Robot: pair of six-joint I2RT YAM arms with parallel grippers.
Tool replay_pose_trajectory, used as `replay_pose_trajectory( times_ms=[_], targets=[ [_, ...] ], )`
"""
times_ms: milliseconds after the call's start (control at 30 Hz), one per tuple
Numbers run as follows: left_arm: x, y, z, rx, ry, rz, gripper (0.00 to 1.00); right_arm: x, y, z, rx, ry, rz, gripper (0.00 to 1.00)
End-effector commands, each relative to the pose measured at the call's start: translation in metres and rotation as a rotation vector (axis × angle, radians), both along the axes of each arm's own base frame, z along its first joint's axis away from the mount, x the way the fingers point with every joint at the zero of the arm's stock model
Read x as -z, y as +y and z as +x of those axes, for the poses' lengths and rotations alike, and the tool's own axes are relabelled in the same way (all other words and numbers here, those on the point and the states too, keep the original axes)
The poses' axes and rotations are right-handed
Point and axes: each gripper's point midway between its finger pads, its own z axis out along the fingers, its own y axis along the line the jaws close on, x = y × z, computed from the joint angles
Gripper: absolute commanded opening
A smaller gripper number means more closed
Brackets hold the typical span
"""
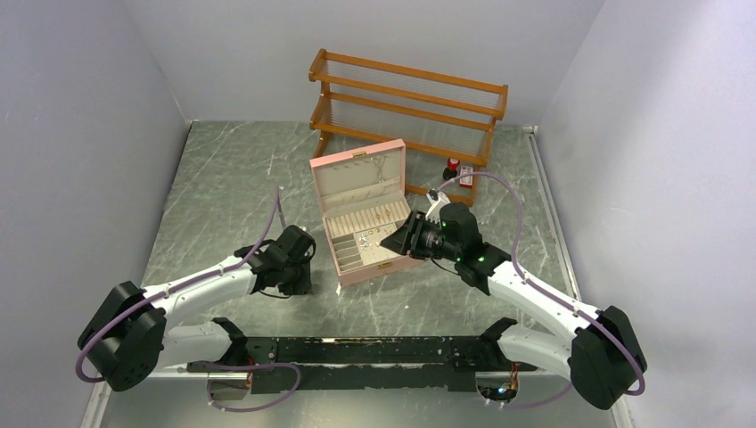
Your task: Organize the mixed jewelry
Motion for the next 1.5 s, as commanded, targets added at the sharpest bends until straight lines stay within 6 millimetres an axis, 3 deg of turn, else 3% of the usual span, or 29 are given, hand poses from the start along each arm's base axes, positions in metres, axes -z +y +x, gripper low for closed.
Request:
replay_pose_trajectory(
  times_ms=[0,400,1000,1133,1467],
  targets=[
    [-0.001,-0.003,0.001,0.007,-0.003,-0.004,0.23,-0.003,0.000,0.000,0.006,-0.020,0.010,0.45],
    [0.003,0.000,-0.001,0.001,0.004,0.010,0.22,-0.003,-0.001,0.000,0.008,-0.021,0.010,0.45],
    [0.003,0.003,-0.001,0.003,0.010,0.028,0.05,-0.005,-0.001,0.000,0.010,-0.027,0.010,0.45],
    [-0.011,-0.002,0.003,0.011,-0.019,0.000,0.05,-0.007,-0.001,0.001,0.010,-0.031,0.009,0.45],
    [-0.068,-0.032,0.013,0.078,-0.169,-0.222,0.05,-0.015,0.003,-0.001,-0.012,-0.057,0.047,0.47]
  ],
)
